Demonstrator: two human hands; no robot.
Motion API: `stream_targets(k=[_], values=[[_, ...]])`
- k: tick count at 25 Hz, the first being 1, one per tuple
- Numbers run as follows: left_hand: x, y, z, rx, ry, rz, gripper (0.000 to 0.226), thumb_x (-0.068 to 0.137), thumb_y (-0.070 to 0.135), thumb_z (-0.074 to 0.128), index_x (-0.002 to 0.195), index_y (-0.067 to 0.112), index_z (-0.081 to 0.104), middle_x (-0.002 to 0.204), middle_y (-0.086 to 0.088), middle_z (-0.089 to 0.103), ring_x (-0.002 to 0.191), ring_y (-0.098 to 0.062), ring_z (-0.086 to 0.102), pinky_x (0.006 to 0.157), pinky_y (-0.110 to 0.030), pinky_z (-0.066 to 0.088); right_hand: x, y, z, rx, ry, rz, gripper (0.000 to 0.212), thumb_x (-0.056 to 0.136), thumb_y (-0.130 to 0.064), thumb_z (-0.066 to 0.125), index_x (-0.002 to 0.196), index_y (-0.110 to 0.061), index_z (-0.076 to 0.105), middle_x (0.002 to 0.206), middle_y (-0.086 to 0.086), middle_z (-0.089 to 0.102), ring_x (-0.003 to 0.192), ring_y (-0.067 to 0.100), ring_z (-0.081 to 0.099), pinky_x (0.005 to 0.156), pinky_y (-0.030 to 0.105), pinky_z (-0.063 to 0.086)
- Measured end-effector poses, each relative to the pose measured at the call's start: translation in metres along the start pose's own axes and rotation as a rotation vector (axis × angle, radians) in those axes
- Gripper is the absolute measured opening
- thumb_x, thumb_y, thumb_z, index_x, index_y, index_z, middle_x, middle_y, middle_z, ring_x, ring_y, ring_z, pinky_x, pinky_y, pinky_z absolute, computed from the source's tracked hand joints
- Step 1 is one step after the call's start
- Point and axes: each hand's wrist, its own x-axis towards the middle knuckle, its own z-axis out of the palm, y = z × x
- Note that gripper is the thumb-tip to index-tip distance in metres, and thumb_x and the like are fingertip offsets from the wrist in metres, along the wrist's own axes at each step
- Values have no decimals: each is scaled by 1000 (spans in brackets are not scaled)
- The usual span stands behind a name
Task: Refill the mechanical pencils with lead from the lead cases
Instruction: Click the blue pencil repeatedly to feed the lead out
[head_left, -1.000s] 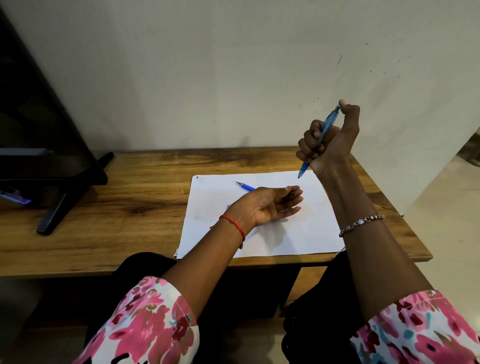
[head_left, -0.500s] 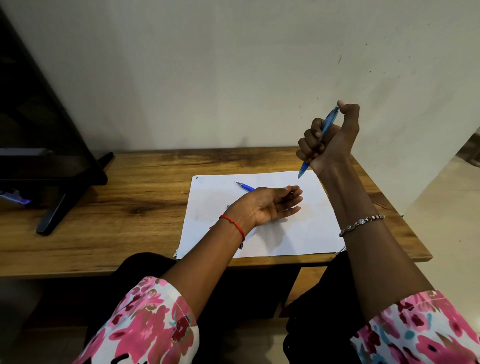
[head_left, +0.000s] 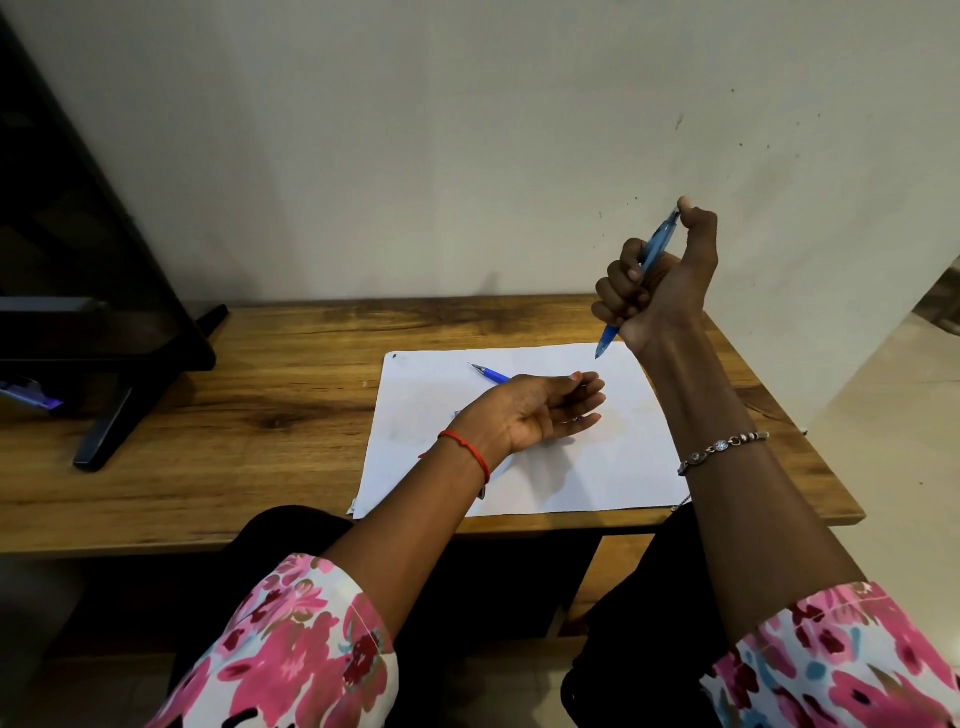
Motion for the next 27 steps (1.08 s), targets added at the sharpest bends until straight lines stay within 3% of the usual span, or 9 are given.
stream_targets(k=[5, 9, 14, 27], values=[[0, 1, 0, -3, -1, 1, 18, 94, 8, 47, 89, 1, 63, 66, -9, 71, 57, -17, 69, 57, -32, 58, 2, 1, 0, -11, 20, -23, 65, 89, -59, 28, 42, -13, 30, 36, -4, 22, 36, 10, 18, 43, 18, 17], [-1, 1, 0, 8, 0, -1, 18, 94, 9, 47, 89, 2, 63, 73, -9, 70, 71, -18, 67, 63, -32, 57, 1, -1, 1, -11, 34, -38, 61, 89, -55, 28, 44, -13, 28, 36, -4, 21, 36, 10, 17, 43, 17, 17], [-1, 0, 0, 11, 0, 3, 19, 95, 9, 47, 87, 2, 63, 66, -7, 71, 59, -16, 69, 60, -30, 58, 0, 0, 0, -38, 26, -29, 65, 88, -58, 29, 42, -13, 30, 35, -4, 22, 36, 10, 18, 42, 18, 16], [0, 0, 0, 17, 12, 8, 19, 94, 9, 47, 88, 2, 63, 65, -8, 71, 58, -16, 69, 60, -31, 58, 0, -1, 2, -39, 14, -25, 63, 89, -54, 28, 40, -13, 32, 34, -4, 23, 34, 10, 19, 41, 17, 18]])
